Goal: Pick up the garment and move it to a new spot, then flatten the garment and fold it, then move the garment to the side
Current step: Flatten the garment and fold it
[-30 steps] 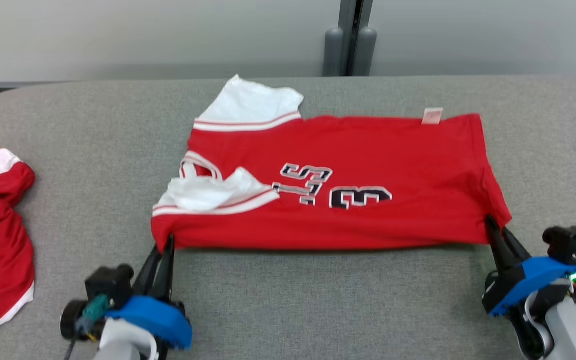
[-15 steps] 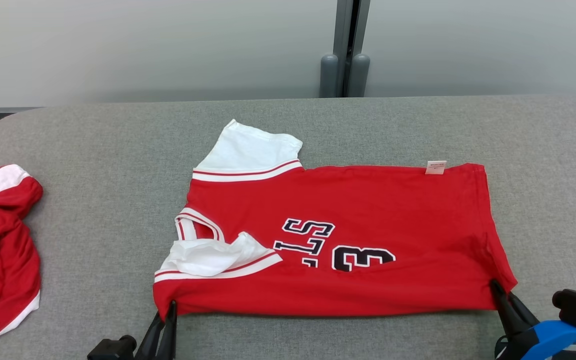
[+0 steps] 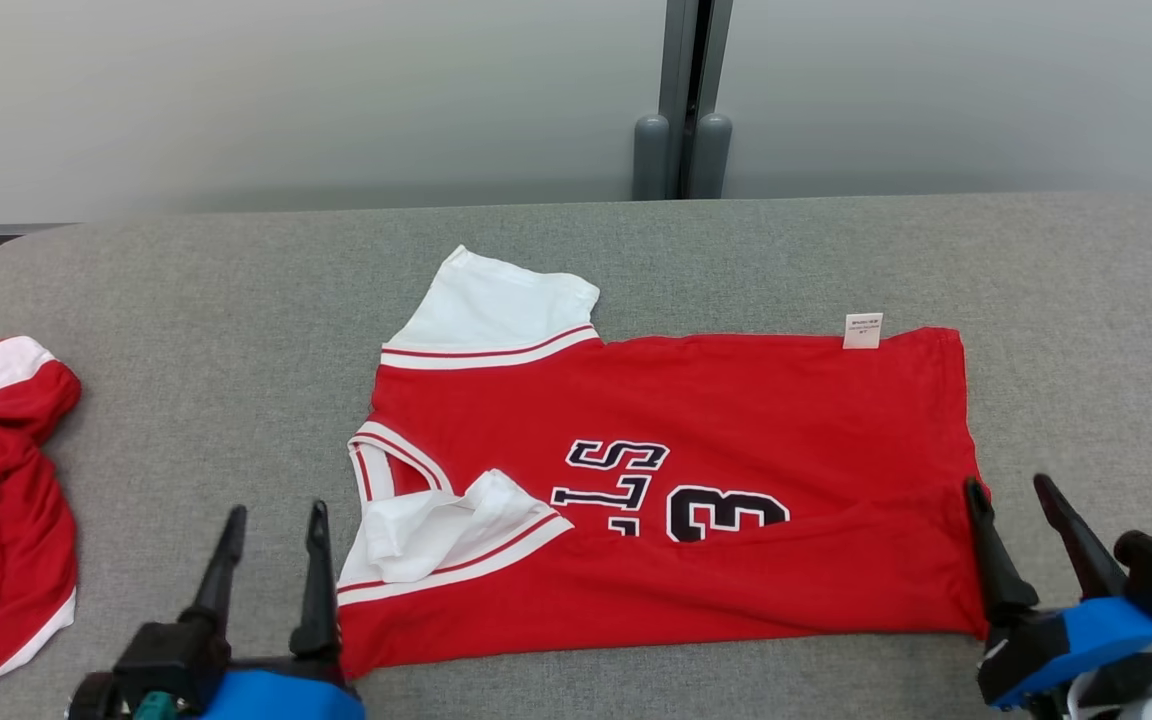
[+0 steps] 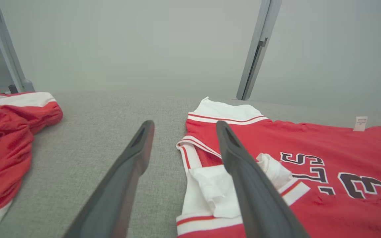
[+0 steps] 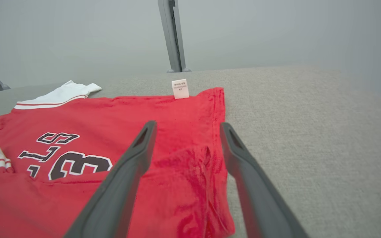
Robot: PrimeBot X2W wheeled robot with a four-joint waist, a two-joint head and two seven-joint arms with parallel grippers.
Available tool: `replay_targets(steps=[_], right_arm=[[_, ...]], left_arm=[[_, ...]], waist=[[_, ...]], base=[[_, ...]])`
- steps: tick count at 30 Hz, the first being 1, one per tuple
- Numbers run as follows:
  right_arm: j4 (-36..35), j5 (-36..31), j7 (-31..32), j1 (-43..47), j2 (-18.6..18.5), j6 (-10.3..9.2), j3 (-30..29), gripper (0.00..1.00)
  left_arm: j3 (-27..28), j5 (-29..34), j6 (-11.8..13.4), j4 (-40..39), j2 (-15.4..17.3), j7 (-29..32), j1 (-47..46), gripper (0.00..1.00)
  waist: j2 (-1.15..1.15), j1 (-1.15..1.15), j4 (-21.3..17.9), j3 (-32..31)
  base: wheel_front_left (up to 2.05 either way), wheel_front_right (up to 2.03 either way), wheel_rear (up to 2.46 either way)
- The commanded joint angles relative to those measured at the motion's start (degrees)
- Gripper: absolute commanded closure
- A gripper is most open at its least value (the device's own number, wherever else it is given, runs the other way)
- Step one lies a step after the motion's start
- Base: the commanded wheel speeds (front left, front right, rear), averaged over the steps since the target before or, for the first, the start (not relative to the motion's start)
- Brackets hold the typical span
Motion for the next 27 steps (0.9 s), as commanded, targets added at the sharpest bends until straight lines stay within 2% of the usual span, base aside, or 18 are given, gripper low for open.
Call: replay_targets(steps=[1, 7, 14, 22, 27], right_arm=[[-0.5, -0.8, -1.2, -1.2, 0.7, 0.01, 0.5, 0.00], [-1.8, -3.7, -6.6, -4.1, 2.5, 0.01, 2.5, 0.00], [-3.0, -6.1, -9.3, -4.0, 5.0, 0.01, 4.0, 0.00], [-2.8, -7.5, -9.7, 0.1, 6.9, 0.01, 3.6, 0.00], [-2.3, -8.5, -9.2, 2.4, 7.5, 0.01, 2.1, 0.00]], left_arm=[[1.1, 1.0, 0.2, -1.4, -0.1, -0.3, -1.2, 0.00], [5.4, 4.7, -0.6, -5.7, -1.0, -0.3, -1.8, 0.00], [9.5, 7.4, -1.6, -6.0, -0.9, -0.3, -1.6, 0.00], [9.8, 8.4, -4.6, -1.5, 0.6, -0.3, 0.0, 0.00], [9.5, 9.0, -4.8, 1.0, 1.0, -0.3, 0.4, 0.00]], waist=[[0.00, 0.00, 0.0, 0.0], [0.00, 0.00, 0.2, -0.3], [0.00, 0.00, 0.9, -1.9], [0.00, 0.00, 1.3, -3.7], [0.00, 0.00, 1.2, -4.3]], base=[[0.00, 0.00, 0.00], [0.00, 0.00, 0.00], [0.00, 0.00, 0.00], [0.00, 0.00, 0.00], [0.00, 0.00, 0.00]])
